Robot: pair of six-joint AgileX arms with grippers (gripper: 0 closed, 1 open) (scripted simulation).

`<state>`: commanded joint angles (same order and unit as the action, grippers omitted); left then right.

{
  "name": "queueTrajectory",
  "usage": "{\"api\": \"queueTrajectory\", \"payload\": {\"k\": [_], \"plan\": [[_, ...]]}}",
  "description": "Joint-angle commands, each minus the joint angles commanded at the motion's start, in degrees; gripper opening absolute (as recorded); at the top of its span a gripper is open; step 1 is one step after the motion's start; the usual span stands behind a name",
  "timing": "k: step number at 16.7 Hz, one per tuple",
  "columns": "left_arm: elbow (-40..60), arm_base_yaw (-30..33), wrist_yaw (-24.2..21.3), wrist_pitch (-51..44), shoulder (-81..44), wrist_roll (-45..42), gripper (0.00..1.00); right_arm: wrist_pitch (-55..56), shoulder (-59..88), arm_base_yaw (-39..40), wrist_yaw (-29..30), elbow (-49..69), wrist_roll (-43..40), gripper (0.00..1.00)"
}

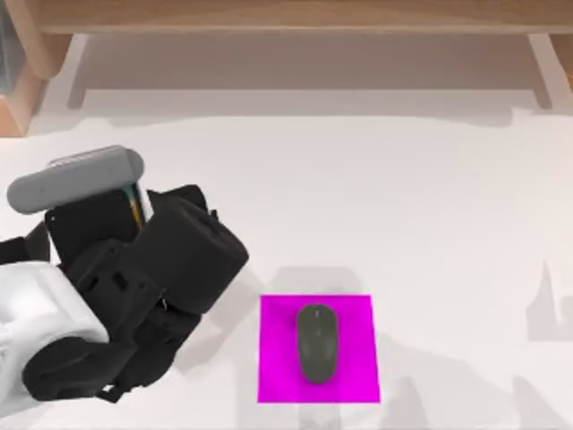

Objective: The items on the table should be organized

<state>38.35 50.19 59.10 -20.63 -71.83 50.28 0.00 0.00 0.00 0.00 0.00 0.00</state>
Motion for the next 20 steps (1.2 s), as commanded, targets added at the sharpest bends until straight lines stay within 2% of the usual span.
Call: {"api": "queueTrajectory", "payload": {"k": [3, 11, 16, 20], "plan": [[0.0, 0.5, 0.4, -1.0, 0.3, 0.9, 1.0, 0.0, 0.0, 0.0, 0.0, 0.0, 0.0, 1.0], [-0.2, 6.5, 3.3, -12.6, 2.7, 11.7, 1.0, 0.0, 0.0, 0.0, 0.0, 0.0, 0.0, 1.0], [-0.1, 5.8, 2.7, -11.9, 3.1, 11.1, 1.0, 0.0, 0.0, 0.0, 0.0, 0.0, 0.0, 1.0], [-0.9, 0.6, -1.4, -4.7, 10.9, 5.2, 1.0, 0.0, 0.0, 0.0, 0.0, 0.0, 0.0, 1.0]]}}
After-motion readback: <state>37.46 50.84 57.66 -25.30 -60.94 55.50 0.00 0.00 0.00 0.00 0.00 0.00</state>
